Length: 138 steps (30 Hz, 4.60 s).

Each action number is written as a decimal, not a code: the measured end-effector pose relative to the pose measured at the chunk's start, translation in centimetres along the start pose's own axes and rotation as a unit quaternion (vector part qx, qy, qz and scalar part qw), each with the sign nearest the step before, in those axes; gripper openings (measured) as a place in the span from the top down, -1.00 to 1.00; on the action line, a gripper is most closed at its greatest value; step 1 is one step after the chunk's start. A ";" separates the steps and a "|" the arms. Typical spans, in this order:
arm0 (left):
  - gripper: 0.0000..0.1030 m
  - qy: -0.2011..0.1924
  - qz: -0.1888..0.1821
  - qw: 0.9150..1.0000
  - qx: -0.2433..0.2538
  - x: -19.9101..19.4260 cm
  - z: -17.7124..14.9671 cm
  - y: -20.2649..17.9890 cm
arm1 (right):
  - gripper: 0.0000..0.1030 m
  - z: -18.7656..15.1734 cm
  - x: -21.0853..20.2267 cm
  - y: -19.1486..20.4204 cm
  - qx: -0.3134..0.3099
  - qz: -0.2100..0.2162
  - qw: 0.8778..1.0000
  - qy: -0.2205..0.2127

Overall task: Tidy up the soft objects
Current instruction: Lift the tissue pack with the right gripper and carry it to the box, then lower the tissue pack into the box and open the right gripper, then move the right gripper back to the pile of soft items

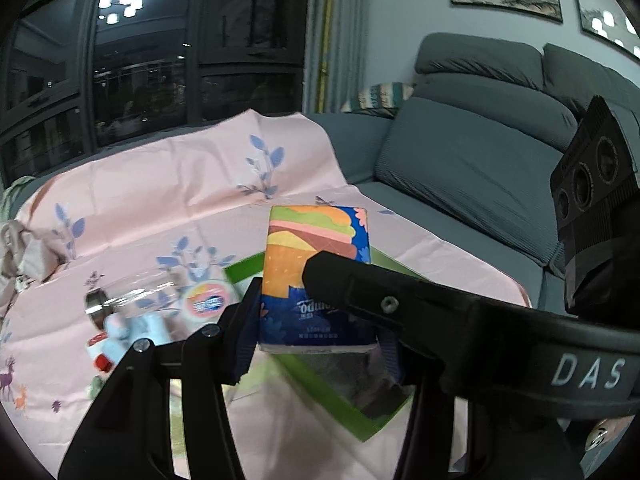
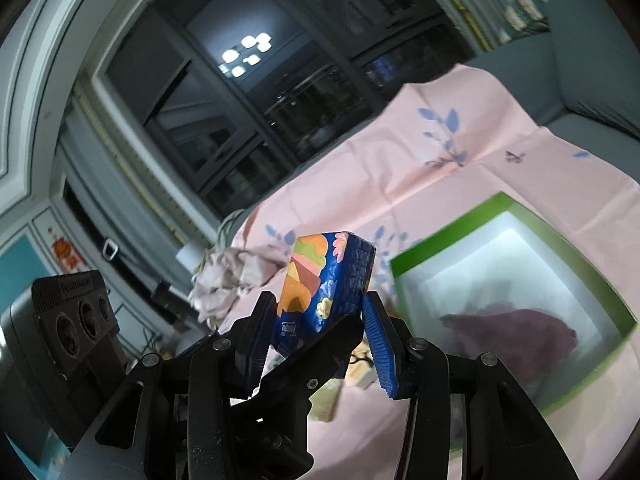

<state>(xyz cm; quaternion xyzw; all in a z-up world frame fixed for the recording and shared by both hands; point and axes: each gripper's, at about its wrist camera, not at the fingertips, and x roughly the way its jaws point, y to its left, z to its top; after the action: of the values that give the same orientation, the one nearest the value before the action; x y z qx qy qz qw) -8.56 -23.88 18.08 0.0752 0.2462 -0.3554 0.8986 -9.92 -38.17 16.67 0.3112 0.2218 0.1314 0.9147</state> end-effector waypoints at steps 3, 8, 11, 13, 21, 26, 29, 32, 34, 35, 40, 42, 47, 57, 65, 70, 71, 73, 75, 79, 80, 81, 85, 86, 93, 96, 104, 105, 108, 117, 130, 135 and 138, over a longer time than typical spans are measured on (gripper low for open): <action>0.02 0.012 -0.020 1.000 0.004 1.5 0.1 -0.9 | 0.07 0.2 -0.4 -1.7 0.021 -0.014 1.000 -0.006; 0.02 0.039 -0.048 0.998 0.004 3.9 -0.1 -2.1 | 0.07 0.4 -0.7 -4.2 0.051 -0.047 0.998 -0.007; 0.02 0.058 -0.065 0.996 0.004 5.4 -0.3 -2.6 | 0.07 0.5 -0.7 -5.4 0.066 -0.068 0.995 -0.002; 0.02 0.067 -0.073 0.995 0.002 6.2 -0.4 -2.8 | 0.07 0.5 -0.7 -6.2 0.077 -0.078 0.994 -0.001; 0.02 0.102 -0.093 0.990 -0.009 8.6 -1.1 -3.4 | 0.07 0.3 -0.4 -8.8 0.110 -0.107 0.988 0.011; 0.02 0.114 -0.097 0.989 -0.010 9.2 -1.4 -3.7 | 0.07 0.3 -0.2 -9.5 0.116 -0.118 0.986 0.018; 0.02 0.121 -0.099 0.988 -0.010 9.7 -1.5 -3.7 | 0.07 0.2 -0.1 -9.8 0.121 -0.123 0.985 0.021; 0.02 0.128 -0.099 0.987 -0.010 10.1 -1.5 -3.9 | 0.07 0.1 0.0 -10.2 0.126 -0.125 0.984 0.026; 0.02 0.135 -0.101 0.986 -0.012 10.4 -1.6 -3.9 | 0.07 0.1 0.1 -10.4 0.129 -0.127 0.983 0.029; 0.02 0.137 -0.101 0.985 -0.013 10.5 -1.7 -3.8 | 0.07 0.0 0.2 -10.5 0.131 -0.129 0.982 0.032; 0.02 0.157 -0.107 0.982 -0.020 11.5 -2.0 -3.6 | 0.07 -0.1 0.8 -11.1 0.142 -0.140 0.979 0.047; 0.01 0.166 -0.109 0.980 -0.021 11.9 -2.3 -3.6 | 0.07 -0.3 0.9 -11.3 0.145 -0.147 0.977 0.052; 0.01 0.181 -0.107 0.977 -0.026 12.6 -2.8 -3.8 | 0.07 -0.5 1.6 -11.9 0.150 -0.163 0.973 0.067; 0.01 0.216 -0.116 0.969 -0.039 13.9 -3.5 -3.7 | 0.07 -0.8 1.9 -12.8 0.162 -0.183 0.966 0.084; 0.01 0.240 -0.115 0.963 -0.050 14.8 -3.9 -3.3 | 0.07 -0.8 2.0 -12.4 0.154 -0.196 0.965 0.087; 0.01 0.245 -0.116 0.961 -0.051 15.1 -4.0 -3.2 | 0.07 -0.8 2.2 -12.4 0.149 -0.206 0.963 0.090; 0.01 0.246 -0.115 0.961 -0.049 15.2 -4.1 -3.3 | 0.07 -0.8 2.2 -12.4 0.148 -0.208 0.963 0.090; 0.01 0.248 -0.114 0.961 -0.045 15.2 -4.1 -3.4 | 0.07 -0.8 2.3 -12.3 0.146 -0.213 0.962 0.089; 0.01 0.250 -0.112 0.961 -0.044 15.3 -4.2 -3.4 | 0.07 -0.8 2.3 -12.3 0.147 -0.213 0.962 0.089; -0.03 0.255 -0.116 0.958 -0.056 15.5 -4.0 -3.2 | 0.07 -0.8 2.3 -12.3 0.147 -0.217 0.961 0.088; -0.05 0.257 -0.118 0.958 -0.055 15.5 -4.0 -3.2 | 0.07 -0.7 2.2 -12.4 0.147 -0.219 0.961 0.087; -0.07 0.257 -0.119 0.957 -0.055 15.4 -4.0 -3.2 | 0.07 -0.7 2.2 -12.4 0.148 -0.219 0.960 0.086; -0.29 0.243 -0.111 0.963 -0.033 14.5 -3.7 -3.8 | 0.07 -0.8 2.0 -12.5 0.152 -0.221 0.960 0.086; -0.31 0.236 -0.107 0.966 -0.026 14.2 -3.6 -4.0 | 0.07 -0.8 2.0 -12.6 0.152 -0.221 0.960 0.086; -0.43 0.202 -0.083 0.976 -0.008 11.6 -2.8 -3.9 | 0.07 -0.5 1.2 -11.6 0.141 -0.206 0.966 0.067; -0.49 0.189 -0.075 0.979 -0.009 10.7 -2.5 -3.4 | 0.07 -0.4 0.9 -11.0 0.134 -0.200 0.969 0.060; -0.69 0.119 -0.066 0.991 -0.023 5.6 -1.5 -1.8 | -0.47 0.3 -0.7 -8.6 0.104 -0.221 0.970 0.016; -0.77 0.109 -0.069 0.991 -0.027 4.8 -1.3 -1.5 | -0.49 0.3 -1.0 -8.3 0.100 -0.217 0.971 0.010; -0.83 0.083 -0.067 0.994 -0.036 2.8 -1.0 -0.7 | -0.72 0.5 -1.8 -7.3 0.091 -0.212 0.973 -0.010; -0.97 0.026 -0.054 0.996 -0.072 -3.4 -1.8 3.1 | -0.98 0.7 -1.5 -3.2 0.037 -0.183 0.982 -0.023; -0.97 0.011 0.036 0.986 -0.161 -7.4 -6.0 11.5 | -0.99 -0.7 2.7 2.6 -0.043 -0.156 0.987 -0.002; -0.97 0.021 0.081 0.981 -0.177 -7.8 -8.3 14.6 | -0.99 -1.6 4.7 3.7 -0.056 -0.154 0.986 0.021; -0.97 0.029 0.111 0.973 -0.200 -7.6 -9.8 16.8 | -0.99 -2.1 5.6 4.5 -0.061 -0.149 0.987 0.031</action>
<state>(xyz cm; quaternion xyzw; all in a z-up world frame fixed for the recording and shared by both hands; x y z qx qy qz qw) -5.76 -3.87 12.66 -0.0686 0.3281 -0.1945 0.9219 -6.53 -31.50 16.14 0.2140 0.2855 0.0169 0.9340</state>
